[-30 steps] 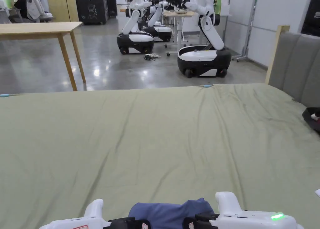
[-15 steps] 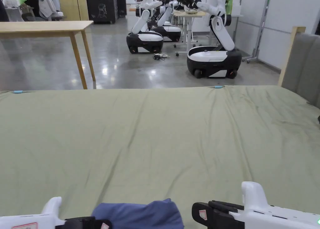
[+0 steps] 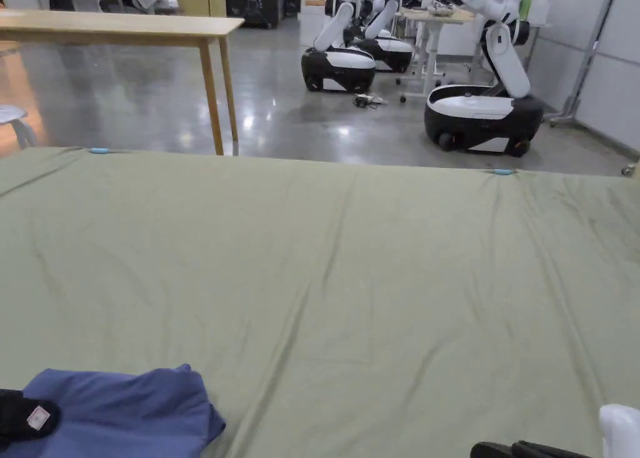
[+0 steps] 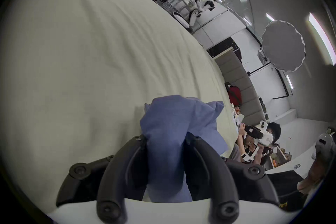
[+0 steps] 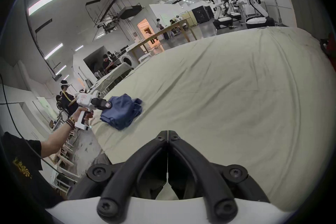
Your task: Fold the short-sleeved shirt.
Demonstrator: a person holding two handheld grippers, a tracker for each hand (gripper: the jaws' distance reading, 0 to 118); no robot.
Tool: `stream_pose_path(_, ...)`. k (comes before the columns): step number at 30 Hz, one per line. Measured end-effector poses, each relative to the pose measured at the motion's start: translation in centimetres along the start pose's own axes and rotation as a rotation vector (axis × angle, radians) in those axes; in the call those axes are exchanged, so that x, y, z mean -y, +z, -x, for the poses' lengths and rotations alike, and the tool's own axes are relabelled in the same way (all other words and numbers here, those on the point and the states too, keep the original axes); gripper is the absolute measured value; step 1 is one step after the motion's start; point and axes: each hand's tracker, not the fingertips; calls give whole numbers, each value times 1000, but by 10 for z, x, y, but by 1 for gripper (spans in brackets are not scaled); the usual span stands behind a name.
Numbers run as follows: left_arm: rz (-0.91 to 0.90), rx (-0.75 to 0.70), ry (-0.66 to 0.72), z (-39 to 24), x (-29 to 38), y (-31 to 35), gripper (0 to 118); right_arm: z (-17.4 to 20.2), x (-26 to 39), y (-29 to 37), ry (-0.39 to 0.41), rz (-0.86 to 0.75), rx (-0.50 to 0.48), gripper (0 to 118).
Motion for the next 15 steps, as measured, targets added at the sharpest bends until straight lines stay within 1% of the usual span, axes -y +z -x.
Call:
stream_pose_path(2, 22, -46, -15, 4, -3, 7, 33, 0, 0, -4, -3, 10, 2, 0)
stream_pose_path(3, 10, -45, -25, 3, -4, 8, 33, 1, 0, -6, -4, 15, 7, 0)
stream_pose_path(5, 15, -32, 10, 8, -6, 8, 33, 1, -2, -9, -4, 20, 12, 0)
stream_pose_path(6, 11, -34, 2, 6, -6, 4, 33, 1, -3, -10, -3, 24, 14, 0)
stream_pose_path(9, 32, -71, -12, -3, -7, -4, 35, 3, -7, -11, 11, 32, 20, 0)
stream_pose_path(10, 31, -82, -18, -4, -7, -4, 49, 3, -9, -10, 14, 30, 26, 0)
stream_pose_path(11, 32, -91, -21, -7, -9, -3, 77, 3, -10, -9, 18, 29, 28, 0)
stream_pose_path(12, 32, -148, -40, -11, -10, -1, 106, 4, -11, -8, 25, 26, 29, 0)
stream_pose_path(13, 5, -186, -44, -14, -11, 4, 111, 3, -11, -4, 28, 21, 29, 0)
stream_pose_path(15, -69, -187, -18, -19, -14, 25, 110, 3, -12, 1, 32, 9, 21, 0)
